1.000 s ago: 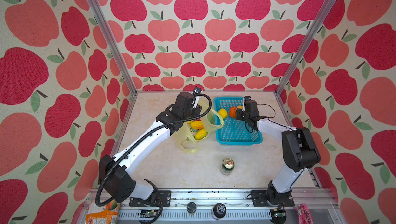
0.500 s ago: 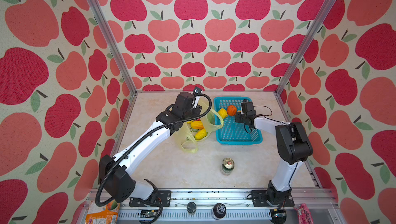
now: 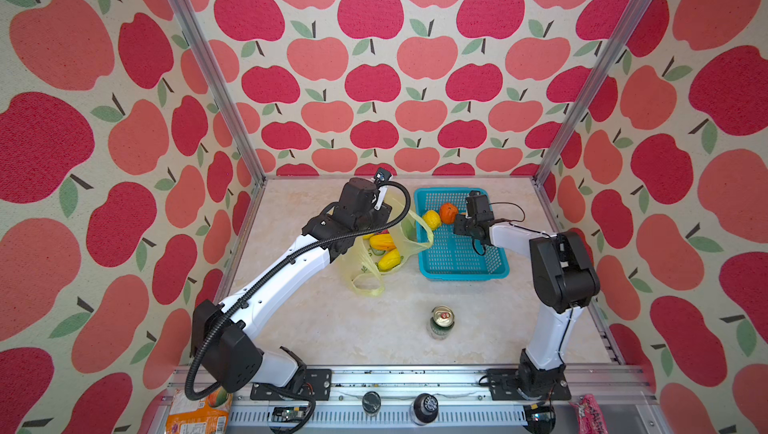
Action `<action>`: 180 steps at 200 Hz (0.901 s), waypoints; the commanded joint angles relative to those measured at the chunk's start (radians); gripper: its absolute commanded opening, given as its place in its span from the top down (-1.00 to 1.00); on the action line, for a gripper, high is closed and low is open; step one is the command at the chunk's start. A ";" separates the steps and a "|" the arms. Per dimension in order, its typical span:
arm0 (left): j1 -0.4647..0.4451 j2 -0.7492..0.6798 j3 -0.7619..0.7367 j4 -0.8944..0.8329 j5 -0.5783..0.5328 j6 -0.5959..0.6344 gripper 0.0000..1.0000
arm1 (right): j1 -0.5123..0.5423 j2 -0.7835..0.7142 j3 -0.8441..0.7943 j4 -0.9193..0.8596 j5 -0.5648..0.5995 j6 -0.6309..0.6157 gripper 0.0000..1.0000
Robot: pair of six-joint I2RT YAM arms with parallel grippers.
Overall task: Untie the knot of the plastic bag and take out the fruit
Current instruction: 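Lower the mango into the basket and open the right gripper, then move the right gripper back into the bag held by the left gripper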
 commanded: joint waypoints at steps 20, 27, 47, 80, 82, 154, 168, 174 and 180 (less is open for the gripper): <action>-0.001 0.008 0.033 0.008 -0.012 0.022 1.00 | -0.009 -0.005 0.014 -0.012 0.017 -0.012 -0.48; 0.000 0.009 0.034 0.007 -0.012 0.022 1.00 | -0.009 -0.016 0.007 -0.004 0.017 -0.015 -0.52; -0.001 0.012 0.035 0.006 -0.012 0.023 1.00 | -0.009 -0.045 -0.015 0.015 0.010 -0.021 -0.59; -0.003 0.012 0.035 0.007 -0.012 0.025 1.00 | -0.002 -0.127 -0.076 0.052 -0.003 -0.019 -0.61; -0.003 0.013 0.035 0.006 -0.012 0.024 1.00 | -0.002 -0.131 -0.079 0.054 -0.005 -0.018 -0.61; -0.003 0.017 0.022 0.015 -0.024 0.024 1.00 | 0.163 -0.516 -0.328 0.258 0.012 -0.072 -0.56; 0.001 0.020 0.019 0.016 -0.024 0.022 1.00 | 0.253 -0.604 -0.382 0.332 0.020 -0.145 -0.41; 0.002 0.022 0.017 0.017 -0.024 0.020 1.00 | 0.296 -0.641 -0.404 0.364 0.029 -0.183 -0.35; 0.004 0.024 0.019 0.014 -0.024 0.018 1.00 | 0.341 -0.674 -0.425 0.393 0.042 -0.224 -0.29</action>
